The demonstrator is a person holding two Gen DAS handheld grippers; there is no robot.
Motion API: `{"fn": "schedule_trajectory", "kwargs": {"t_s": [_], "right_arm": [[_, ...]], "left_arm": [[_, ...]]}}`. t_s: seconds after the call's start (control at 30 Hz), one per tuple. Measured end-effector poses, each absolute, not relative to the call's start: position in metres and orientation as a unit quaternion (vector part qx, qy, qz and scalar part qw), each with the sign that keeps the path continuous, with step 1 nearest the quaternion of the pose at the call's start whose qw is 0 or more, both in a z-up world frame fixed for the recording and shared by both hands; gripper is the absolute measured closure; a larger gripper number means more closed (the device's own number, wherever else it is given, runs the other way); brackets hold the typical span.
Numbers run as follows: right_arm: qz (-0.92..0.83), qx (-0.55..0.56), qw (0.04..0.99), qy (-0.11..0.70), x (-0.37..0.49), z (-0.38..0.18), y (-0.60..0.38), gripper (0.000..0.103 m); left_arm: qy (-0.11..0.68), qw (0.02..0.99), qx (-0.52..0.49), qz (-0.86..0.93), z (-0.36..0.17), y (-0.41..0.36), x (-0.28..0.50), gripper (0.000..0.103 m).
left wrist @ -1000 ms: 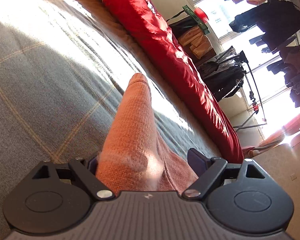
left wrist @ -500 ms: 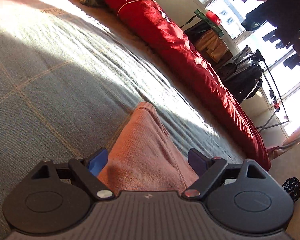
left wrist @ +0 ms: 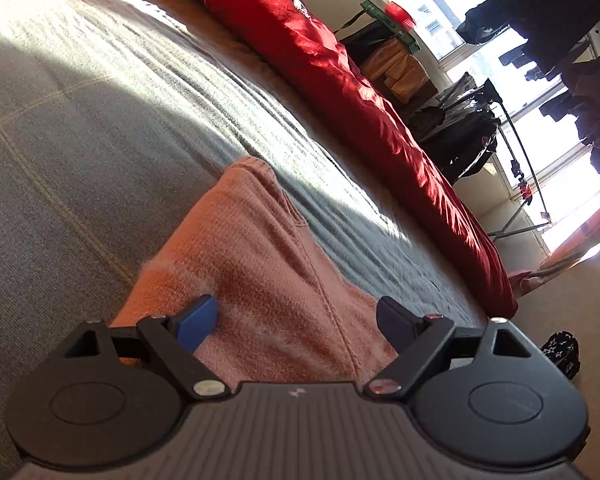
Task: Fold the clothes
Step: 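Open both tools to release the folded sweater, then raise both open tools away from the folded sweater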
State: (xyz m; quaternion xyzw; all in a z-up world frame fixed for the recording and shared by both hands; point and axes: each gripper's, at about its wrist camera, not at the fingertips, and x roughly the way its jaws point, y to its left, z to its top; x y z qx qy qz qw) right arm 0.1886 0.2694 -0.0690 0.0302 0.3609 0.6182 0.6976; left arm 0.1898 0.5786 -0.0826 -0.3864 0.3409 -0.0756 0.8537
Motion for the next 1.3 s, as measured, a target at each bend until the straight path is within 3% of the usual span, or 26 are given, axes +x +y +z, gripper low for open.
{"fn": "schedule_trajectory", "kwargs": {"t_s": [0.37,0.57,0.7,0.9,1.13,1.3], "right_arm": [[0.587,0.049,0.748,0.304,0.223,-0.03,0.235,0.0],[0.549,0.009,0.752,0.363,0.252,-0.071,0.249,0.0],[0.543,0.003,0.757,0.364,0.245,-0.072,0.239,0.0],[0.506,-0.016,0.777,0.374,0.22,-0.057,0.198,0.0],[0.472,-0.005,0.794,0.383,0.181,-0.063,0.146,0.0],[0.461,-0.007,0.805,0.373,0.16,-0.062,0.129,0.0]], "left_arm": [[0.346,0.872,-0.33,-0.108,-0.054,0.537,0.141,0.015],[0.358,0.863,-0.317,-0.16,-0.061,0.497,0.106,0.013],[0.404,0.843,-0.321,-0.153,-0.084,0.481,0.097,0.012],[0.359,0.868,-0.289,-0.188,-0.056,0.453,0.081,0.011],[0.405,0.875,-0.204,-0.171,-0.078,0.406,0.08,0.011],[0.373,0.9,-0.17,-0.146,-0.048,0.419,0.06,0.01]]}}
